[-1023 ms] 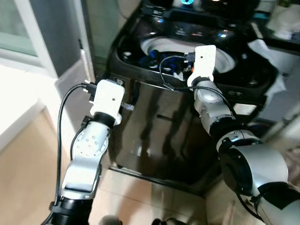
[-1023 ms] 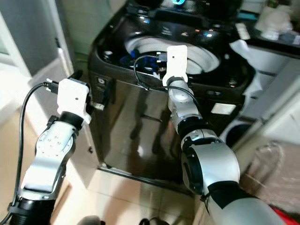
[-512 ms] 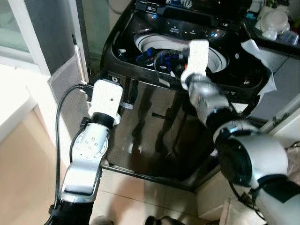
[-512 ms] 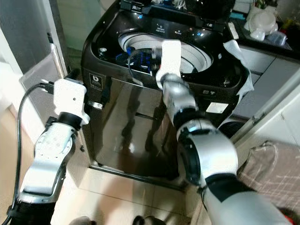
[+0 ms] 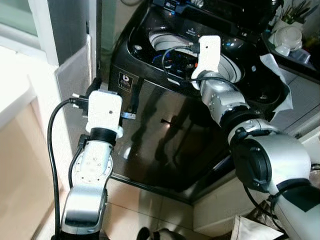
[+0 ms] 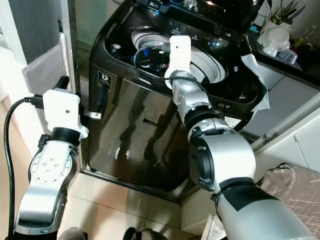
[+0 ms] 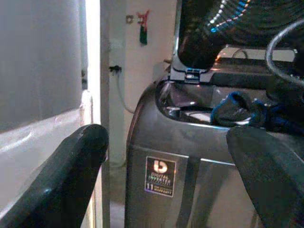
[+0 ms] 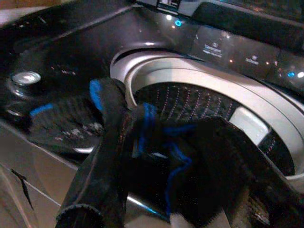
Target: Clothes washing
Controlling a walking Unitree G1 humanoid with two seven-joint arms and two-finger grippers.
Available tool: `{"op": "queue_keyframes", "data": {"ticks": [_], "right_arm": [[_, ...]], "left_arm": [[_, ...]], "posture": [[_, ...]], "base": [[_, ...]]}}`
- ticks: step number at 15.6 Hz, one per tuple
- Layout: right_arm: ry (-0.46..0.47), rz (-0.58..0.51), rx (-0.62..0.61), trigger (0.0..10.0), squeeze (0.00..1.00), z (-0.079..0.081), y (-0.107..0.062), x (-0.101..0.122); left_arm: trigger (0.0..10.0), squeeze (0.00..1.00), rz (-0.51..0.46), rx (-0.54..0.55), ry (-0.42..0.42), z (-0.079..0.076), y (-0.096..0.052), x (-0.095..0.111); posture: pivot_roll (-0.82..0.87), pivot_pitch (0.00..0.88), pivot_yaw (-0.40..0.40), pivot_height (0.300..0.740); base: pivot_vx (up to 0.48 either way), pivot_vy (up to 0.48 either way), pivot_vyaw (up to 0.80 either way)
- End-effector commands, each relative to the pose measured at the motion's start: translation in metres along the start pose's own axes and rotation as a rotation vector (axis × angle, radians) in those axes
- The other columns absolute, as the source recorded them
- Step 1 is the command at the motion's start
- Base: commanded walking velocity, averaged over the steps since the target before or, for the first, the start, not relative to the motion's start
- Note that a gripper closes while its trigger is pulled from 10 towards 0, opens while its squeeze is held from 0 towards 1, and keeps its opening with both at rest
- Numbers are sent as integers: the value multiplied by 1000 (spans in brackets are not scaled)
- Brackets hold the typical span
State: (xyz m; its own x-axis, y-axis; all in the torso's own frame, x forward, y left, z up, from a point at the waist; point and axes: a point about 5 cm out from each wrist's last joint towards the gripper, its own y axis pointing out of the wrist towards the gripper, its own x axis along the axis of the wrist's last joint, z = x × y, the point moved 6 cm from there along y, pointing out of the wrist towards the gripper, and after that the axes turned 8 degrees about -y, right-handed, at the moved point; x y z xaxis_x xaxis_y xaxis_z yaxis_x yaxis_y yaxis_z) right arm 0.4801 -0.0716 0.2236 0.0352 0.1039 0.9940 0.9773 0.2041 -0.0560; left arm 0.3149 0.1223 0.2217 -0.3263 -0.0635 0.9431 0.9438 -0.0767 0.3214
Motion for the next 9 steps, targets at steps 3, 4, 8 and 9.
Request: {"op": "queue_keyframes", "data": {"ticks": [3, 4, 8, 9], "right_arm": [[65, 56, -47, 10000, 0, -11, -1, -9], [127, 75, -66, 10000, 0, -14, -1, -14], [281, 96, -156, 10000, 0, -34, -4, -18], [281, 88, -160, 10000, 0, -35, -4, -16]], "left_arm": [[10000, 0, 1, 5, -7, -6, -6, 5], [10000, 0, 3, 6, -5, -5, -7, 5], [10000, 0, 24, -5, 20, -4, -18, 12], [10000, 0, 24, -5, 21, -4, -19, 12]], "posture": [[235, 98, -315, 740], [247, 111, -309, 740], [296, 161, -292, 740], [297, 169, -294, 740]], "base": [[0, 0, 0], [0, 0, 0], [0, 0, 0], [0, 0, 0]]}}
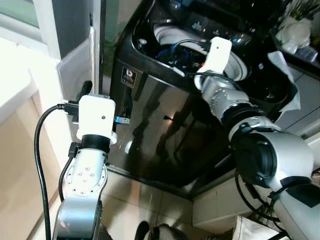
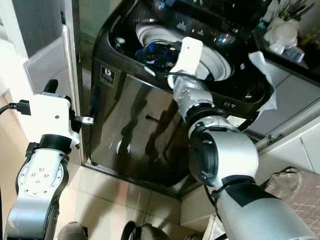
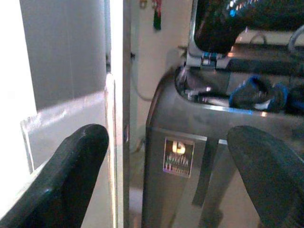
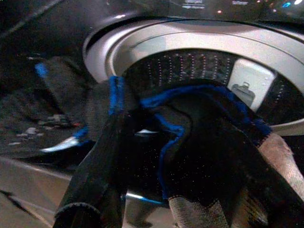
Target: Clothes washing
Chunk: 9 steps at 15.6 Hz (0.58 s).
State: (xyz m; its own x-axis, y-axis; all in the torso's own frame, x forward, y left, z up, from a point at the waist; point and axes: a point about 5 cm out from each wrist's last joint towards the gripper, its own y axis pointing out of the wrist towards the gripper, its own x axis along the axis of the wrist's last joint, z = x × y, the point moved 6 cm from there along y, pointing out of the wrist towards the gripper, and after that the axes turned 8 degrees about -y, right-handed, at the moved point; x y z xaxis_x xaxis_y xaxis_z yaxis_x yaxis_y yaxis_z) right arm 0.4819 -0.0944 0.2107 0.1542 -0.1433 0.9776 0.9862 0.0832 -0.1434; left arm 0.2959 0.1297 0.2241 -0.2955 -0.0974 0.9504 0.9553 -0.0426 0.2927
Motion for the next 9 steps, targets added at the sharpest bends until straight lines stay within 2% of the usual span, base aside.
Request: {"op": "queue_keyframes", "data": {"ticks": [1, 3, 5, 7, 9], "right_arm": [[-18, -41, -58, 10000, 0, -18, 0, 14], [-63, -112, -87, 10000, 0, -22, -1, 33], [-119, -150, -74, 10000, 0, -17, -2, 43], [-128, -228, -26, 10000, 0, -5, -3, 63], [-112, -305, 10, 10000, 0, 0, -7, 79]], "left_arm": [[10000, 0, 1, -31, -12, -10, -5, 3], [10000, 0, 16, -20, -15, -10, -8, 0], [10000, 0, 24, -21, -20, -12, -8, -1], [10000, 0, 20, -19, -22, -12, -3, -2], [10000, 0, 8, -37, -19, -14, 4, -3]], "posture": [[295, 183, -299, 740], [285, 195, -307, 740], [276, 194, -315, 740], [263, 162, -311, 740], [245, 97, -290, 740]], "base": [[0, 0, 0], [0, 0, 0], [0, 0, 0], [0, 0, 0], [0, 0, 0]]}}
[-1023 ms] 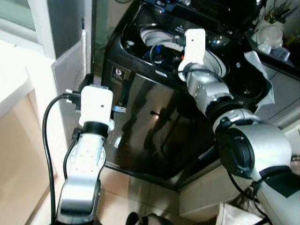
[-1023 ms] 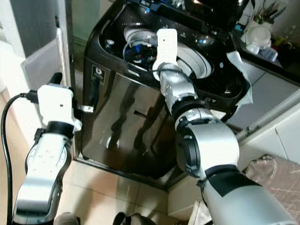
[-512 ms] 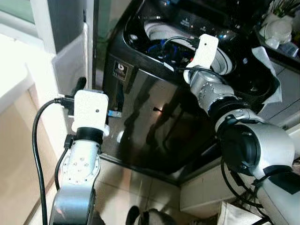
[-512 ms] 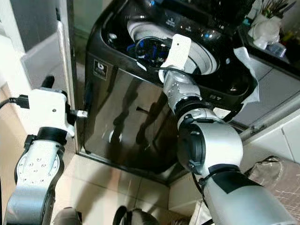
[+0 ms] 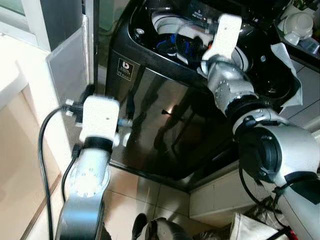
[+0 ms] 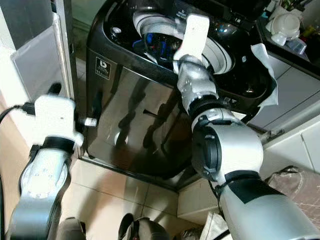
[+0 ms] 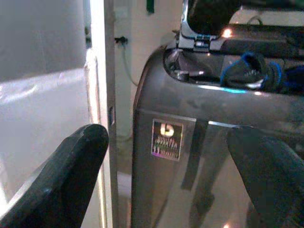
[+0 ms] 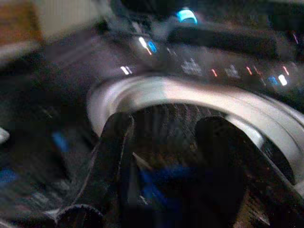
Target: Clothes washing
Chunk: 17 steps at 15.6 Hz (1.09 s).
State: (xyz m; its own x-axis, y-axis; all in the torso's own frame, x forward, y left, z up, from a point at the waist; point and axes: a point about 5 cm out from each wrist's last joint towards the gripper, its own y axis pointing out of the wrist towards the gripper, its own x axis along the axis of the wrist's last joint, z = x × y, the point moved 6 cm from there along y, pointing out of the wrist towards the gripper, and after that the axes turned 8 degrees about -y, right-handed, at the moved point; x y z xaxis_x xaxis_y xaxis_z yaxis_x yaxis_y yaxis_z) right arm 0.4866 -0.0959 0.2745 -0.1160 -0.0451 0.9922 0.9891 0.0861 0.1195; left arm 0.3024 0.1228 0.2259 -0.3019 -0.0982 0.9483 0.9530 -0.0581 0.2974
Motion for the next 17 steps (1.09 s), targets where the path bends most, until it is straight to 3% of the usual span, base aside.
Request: {"op": "queue_keyframes", "data": {"ticks": [1, 4, 6, 8, 11, 13, 17], "right_arm": [[7, -77, -21, 10000, 0, -12, 1, 20], [43, -87, -8, 10000, 0, -19, -4, 4], [-90, -231, -28, 10000, 0, -29, -17, 7], [-112, -294, -54, 10000, 0, -36, -28, 4], [-103, -251, -69, 10000, 0, -41, -40, -25], [-161, -226, 7, 10000, 0, -23, -42, -36], [-163, -157, 27, 10000, 0, -16, -51, -62]], "left_arm": [[10000, 0, 8, -33, -20, -8, 2, -4], [10000, 0, 25, -65, -14, -11, 12, -15], [10000, 0, 42, -85, 8, -3, 21, -24], [10000, 0, 30, -107, 25, 3, 28, -23], [10000, 0, 7, -157, 9, -1, 38, -18], [10000, 0, -30, -140, 60, 2, 52, -5], [10000, 0, -11, -105, 68, 6, 51, -18]], "posture": [[237, 76, -277, 740], [190, 0, -209, 740], [147, 0, -152, 740], [106, 0, -97, 740], [72, 0, -67, 740], [63, 0, -63, 740], [57, 0, -79, 740]], "base": [[0, 0, 0], [0, 0, 0], [0, 0, 0], [0, 0, 0], [0, 480, -767], [0, 240, 0], [0, 0, 0]]}}
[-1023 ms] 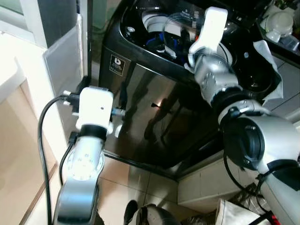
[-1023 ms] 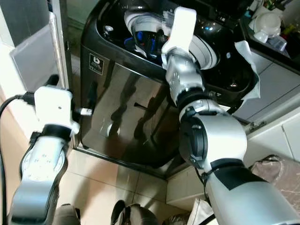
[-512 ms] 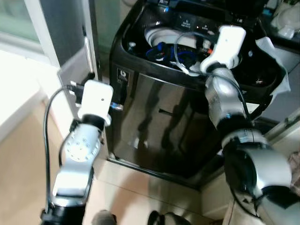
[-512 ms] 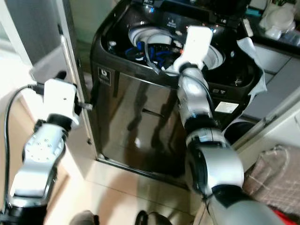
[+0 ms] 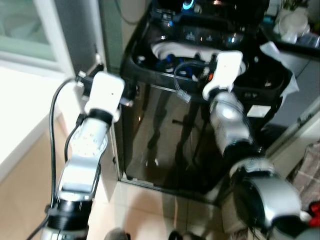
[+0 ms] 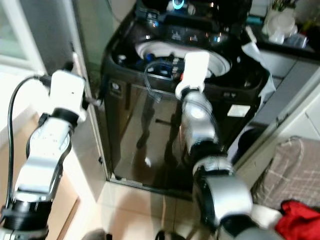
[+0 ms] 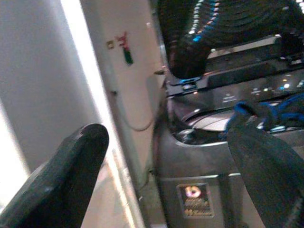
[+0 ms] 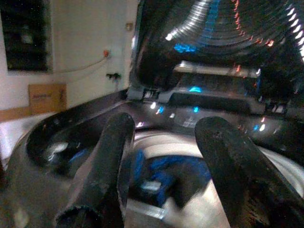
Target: Clothes washing
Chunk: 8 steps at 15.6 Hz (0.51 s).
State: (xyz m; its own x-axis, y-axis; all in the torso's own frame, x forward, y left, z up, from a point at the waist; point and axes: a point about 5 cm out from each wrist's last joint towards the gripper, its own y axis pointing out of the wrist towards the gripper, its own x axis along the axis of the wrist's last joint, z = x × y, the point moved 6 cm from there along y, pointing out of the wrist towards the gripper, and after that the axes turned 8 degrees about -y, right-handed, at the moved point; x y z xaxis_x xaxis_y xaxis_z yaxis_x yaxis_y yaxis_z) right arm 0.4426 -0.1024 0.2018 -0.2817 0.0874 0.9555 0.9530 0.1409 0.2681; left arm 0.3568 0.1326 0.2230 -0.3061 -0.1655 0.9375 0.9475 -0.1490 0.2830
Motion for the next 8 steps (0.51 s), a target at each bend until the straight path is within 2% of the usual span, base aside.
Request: {"op": "queue_keyframes", "data": {"ticks": [1, 2, 3, 5, 8], "right_arm": [[-17, -1, 1, 10000, 0, -4, -1, 1], [-17, -3, 17, 10000, 0, 1, -6, -1], [-10, 4, 12, 10000, 0, 0, -6, -3], [36, 68, -17, 10000, 0, -3, -7, -15], [44, 86, -5, 10000, 0, 2, -3, -13]], "left_arm": [[10000, 0, -16, -8, -16, -6, 1, 6], [10000, 0, -18, -42, -25, -15, -2, 7], [10000, 0, -16, -52, -30, -16, -3, 7], [10000, 0, -2, -44, -44, -14, -3, 1], [10000, 0, -4, -43, -37, -13, 0, 4]], "posture": [[55, 18, -79, 740], [54, 24, -74, 740], [53, 25, -73, 740], [51, 25, -65, 740], [59, 23, -60, 740]], "base": [[0, 0, 0], [0, 0, 0], [0, 0, 0], [0, 0, 0], [0, 0, 0]]}}
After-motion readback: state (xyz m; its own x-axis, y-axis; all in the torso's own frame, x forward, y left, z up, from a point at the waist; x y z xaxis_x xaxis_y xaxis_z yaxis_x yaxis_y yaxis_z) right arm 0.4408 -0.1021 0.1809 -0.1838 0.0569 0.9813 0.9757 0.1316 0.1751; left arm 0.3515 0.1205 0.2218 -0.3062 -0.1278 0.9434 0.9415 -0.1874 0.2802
